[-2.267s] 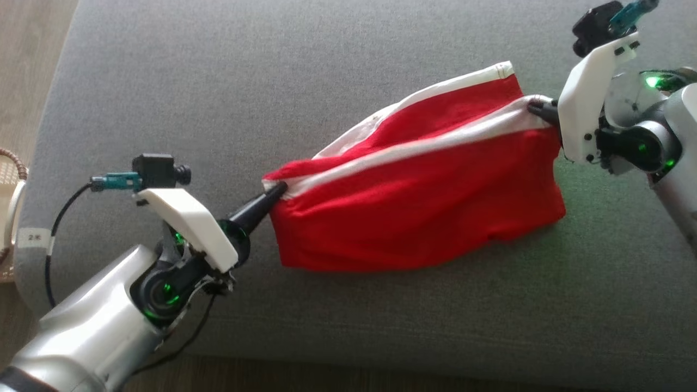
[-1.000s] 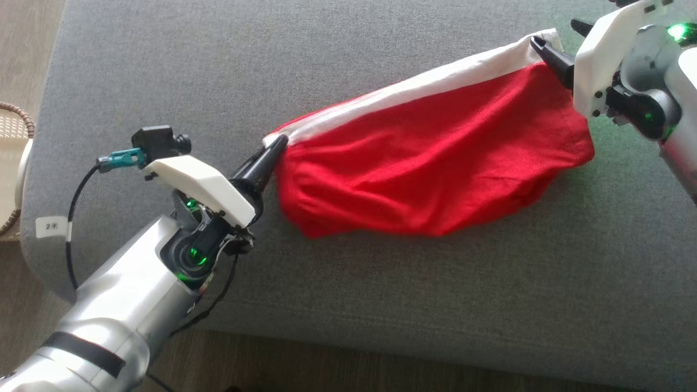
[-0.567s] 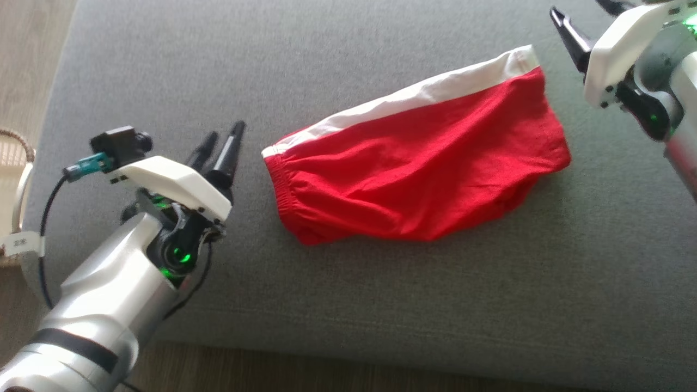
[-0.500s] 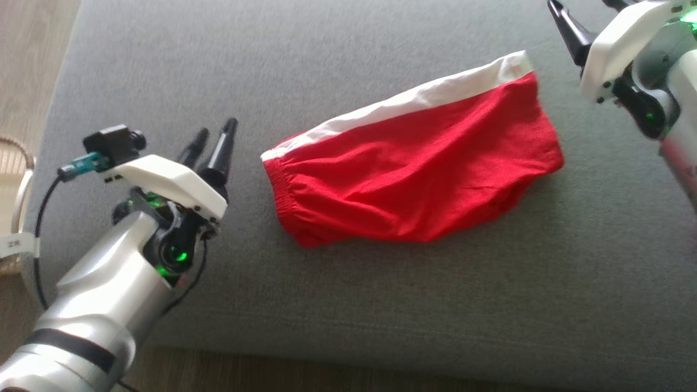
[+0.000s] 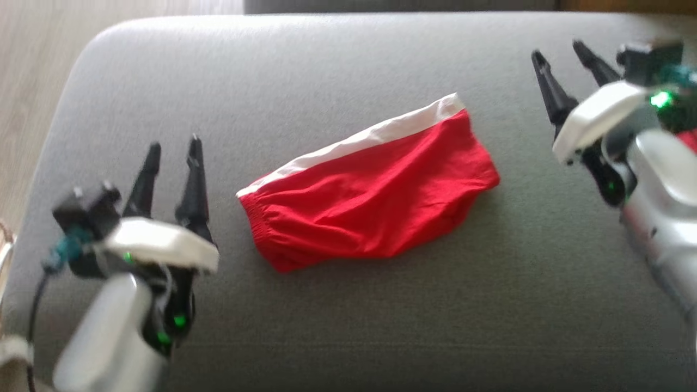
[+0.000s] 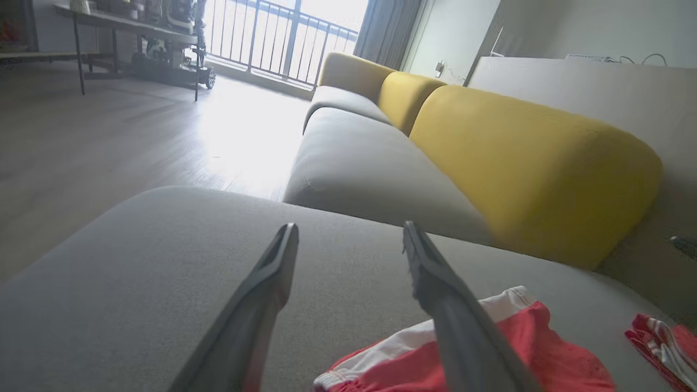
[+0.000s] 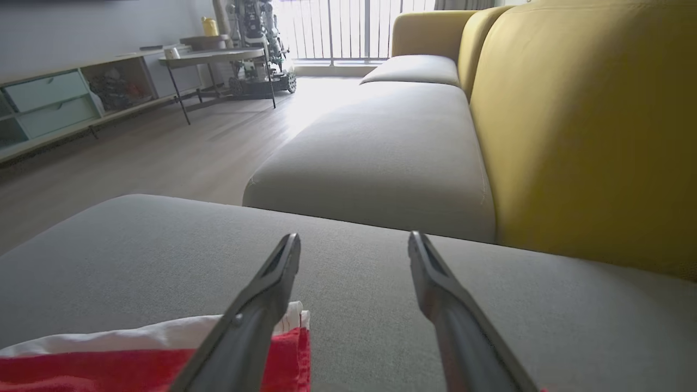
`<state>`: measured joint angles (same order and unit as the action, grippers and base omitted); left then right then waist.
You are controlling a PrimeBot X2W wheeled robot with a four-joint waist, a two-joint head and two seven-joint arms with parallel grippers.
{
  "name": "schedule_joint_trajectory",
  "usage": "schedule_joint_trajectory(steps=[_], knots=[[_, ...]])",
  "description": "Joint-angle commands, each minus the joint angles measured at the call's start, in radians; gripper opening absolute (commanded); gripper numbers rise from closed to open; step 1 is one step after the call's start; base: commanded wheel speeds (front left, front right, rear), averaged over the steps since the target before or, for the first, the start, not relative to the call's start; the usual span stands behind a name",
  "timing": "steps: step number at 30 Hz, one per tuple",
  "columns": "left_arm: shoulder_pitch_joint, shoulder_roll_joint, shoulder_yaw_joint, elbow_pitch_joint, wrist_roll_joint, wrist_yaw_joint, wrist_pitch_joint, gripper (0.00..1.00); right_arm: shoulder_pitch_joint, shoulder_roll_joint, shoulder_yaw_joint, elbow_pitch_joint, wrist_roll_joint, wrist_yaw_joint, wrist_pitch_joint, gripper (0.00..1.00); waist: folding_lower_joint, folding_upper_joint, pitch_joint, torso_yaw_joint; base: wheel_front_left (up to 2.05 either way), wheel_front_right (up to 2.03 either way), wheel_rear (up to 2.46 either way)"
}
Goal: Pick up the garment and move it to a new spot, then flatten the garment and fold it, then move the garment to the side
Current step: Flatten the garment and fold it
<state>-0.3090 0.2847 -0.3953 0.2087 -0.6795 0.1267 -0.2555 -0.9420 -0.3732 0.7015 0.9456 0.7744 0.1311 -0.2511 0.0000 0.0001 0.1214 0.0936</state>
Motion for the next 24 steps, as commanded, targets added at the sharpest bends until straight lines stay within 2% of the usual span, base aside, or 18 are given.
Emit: schedule_joint_trajectory(steps=[1, 5, 7, 12, 16, 19, 24], knots=[[-0.032, 0.017, 0.058, -0.047, 0.029, 0.003, -0.006, 1.0, 0.025, 0.008, -0.022, -0.031, -0.018, 0.0, -0.01, 1.0, 0.0, -0.0001, -0.023, -0.02, 0.0, 0.0, 0.0], [0.078, -0.057, 0.134, -0.137, 0.15, -0.007, -0.006, 1.0, 0.16, 0.035, -0.19, -0.106, -0.096, 0.0, -0.01, 1.0, 0.0, -0.0001, -0.047, -0.035, 0.0, 0.0, 0.0], [0.131, -0.115, 0.182, -0.161, 0.166, -0.029, -0.006, 1.0, 0.237, 0.059, -0.268, -0.15, -0.148, 0.0, -0.01, 1.0, 0.0, -0.0001, -0.056, -0.042, 0.0, 0.0, 0.0], [0.229, -0.189, 0.265, -0.157, 0.253, -0.091, -0.006, 1.0, 0.418, 0.137, -0.426, -0.245, -0.271, 0.0, -0.01, 1.0, 0.0, -0.0001, -0.072, -0.055, 0.0, 0.0, 0.0], [0.268, -0.218, 0.307, -0.153, 0.325, -0.128, -0.006, 1.0, 0.517, 0.2, -0.528, -0.309, -0.337, 0.0, -0.004, 1.0, 0.0, -0.0001, -0.079, -0.053, 0.0, 0.0, 0.0], [0.298, -0.225, 0.306, -0.161, 0.423, -0.155, -0.006, 1.0, 0.58, 0.24, -0.587, -0.36, -0.378, 0.0, 0.021, 1.0, 0.0, -0.0001, -0.081, -0.049, 0.0, 0.0, 0.0], [0.348, -0.233, 0.313, -0.14, 0.453, -0.173, -0.006, 1.0, 0.666, 0.271, -0.651, -0.45, -0.464, 0.0, 0.049, 1.0, 0.0, -0.0001, -0.078, -0.04, 0.0, 0.0, 0.0]])
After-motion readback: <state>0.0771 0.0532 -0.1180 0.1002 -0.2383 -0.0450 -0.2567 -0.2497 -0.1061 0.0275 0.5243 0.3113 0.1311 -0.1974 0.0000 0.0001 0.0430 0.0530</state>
